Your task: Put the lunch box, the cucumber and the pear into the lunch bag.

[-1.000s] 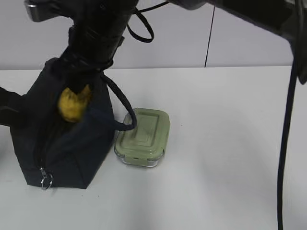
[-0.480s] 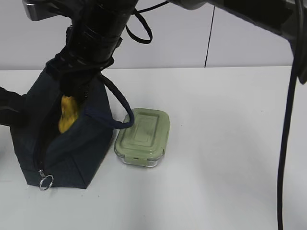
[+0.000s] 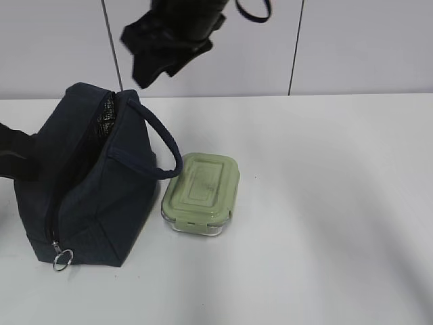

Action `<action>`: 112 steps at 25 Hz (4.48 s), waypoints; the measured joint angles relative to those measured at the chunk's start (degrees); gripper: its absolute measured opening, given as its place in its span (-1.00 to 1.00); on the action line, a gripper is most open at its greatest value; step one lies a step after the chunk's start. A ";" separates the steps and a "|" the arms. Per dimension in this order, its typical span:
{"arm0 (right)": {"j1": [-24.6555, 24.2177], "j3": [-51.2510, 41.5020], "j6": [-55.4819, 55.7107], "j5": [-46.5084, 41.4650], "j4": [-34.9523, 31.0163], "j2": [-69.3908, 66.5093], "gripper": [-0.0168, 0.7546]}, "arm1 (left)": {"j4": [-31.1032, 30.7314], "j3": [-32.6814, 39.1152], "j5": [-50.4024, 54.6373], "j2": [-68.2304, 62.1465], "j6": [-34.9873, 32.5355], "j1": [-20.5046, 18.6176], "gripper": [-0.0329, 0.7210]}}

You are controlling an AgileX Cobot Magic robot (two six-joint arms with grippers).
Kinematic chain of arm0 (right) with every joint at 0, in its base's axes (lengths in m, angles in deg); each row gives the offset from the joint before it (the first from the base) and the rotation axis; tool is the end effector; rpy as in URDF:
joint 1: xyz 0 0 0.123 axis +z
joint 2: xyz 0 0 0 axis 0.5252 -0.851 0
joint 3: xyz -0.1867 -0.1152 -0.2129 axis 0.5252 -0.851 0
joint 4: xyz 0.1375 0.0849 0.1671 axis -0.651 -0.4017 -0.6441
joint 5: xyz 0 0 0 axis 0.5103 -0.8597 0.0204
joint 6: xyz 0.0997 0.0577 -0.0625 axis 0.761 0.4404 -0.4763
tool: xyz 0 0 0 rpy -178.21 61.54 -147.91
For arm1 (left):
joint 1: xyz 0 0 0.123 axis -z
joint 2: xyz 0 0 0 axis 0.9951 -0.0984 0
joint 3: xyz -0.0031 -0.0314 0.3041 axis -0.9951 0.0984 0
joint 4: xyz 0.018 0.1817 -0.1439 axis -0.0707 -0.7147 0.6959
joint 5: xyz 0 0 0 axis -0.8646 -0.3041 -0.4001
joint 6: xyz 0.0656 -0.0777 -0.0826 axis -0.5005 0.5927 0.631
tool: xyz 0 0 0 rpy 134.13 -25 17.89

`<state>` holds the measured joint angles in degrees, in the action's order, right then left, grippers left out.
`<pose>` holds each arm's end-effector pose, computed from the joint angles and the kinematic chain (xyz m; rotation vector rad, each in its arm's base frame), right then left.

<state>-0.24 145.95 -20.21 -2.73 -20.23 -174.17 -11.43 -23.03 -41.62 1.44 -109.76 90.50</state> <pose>0.3915 0.2861 0.3215 -1.1019 2.3566 0.5127 0.2389 -0.0617 0.2587 0.3584 2.6234 -0.3700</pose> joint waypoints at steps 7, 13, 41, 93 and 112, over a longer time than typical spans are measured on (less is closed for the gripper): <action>-13.32 -22.13 -2.17 1.07 -8.71 7.70 -0.02 | -0.07 0.00 0.43 0.00 0.00 0.00 -0.95; -20.22 -55.96 -20.80 19.45 -42.21 17.64 -0.04 | -0.09 0.00 0.50 0.00 0.00 0.00 -0.95; -20.59 -68.12 -43.50 19.46 -78.73 1.47 0.46 | -0.30 -0.37 0.81 0.00 -0.02 0.00 -0.95; -7.27 -39.54 -42.20 25.67 -66.46 15.47 -0.09 | -0.11 -0.37 0.80 0.00 -0.02 0.00 -0.95; -3.51 -35.62 -38.48 28.19 -63.10 4.85 -0.10 | 0.33 -0.37 0.70 0.00 -0.02 0.00 -0.95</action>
<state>-3.74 110.33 -58.69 25.46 -83.33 -169.32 -11.10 -23.40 -40.92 1.44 -109.78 90.50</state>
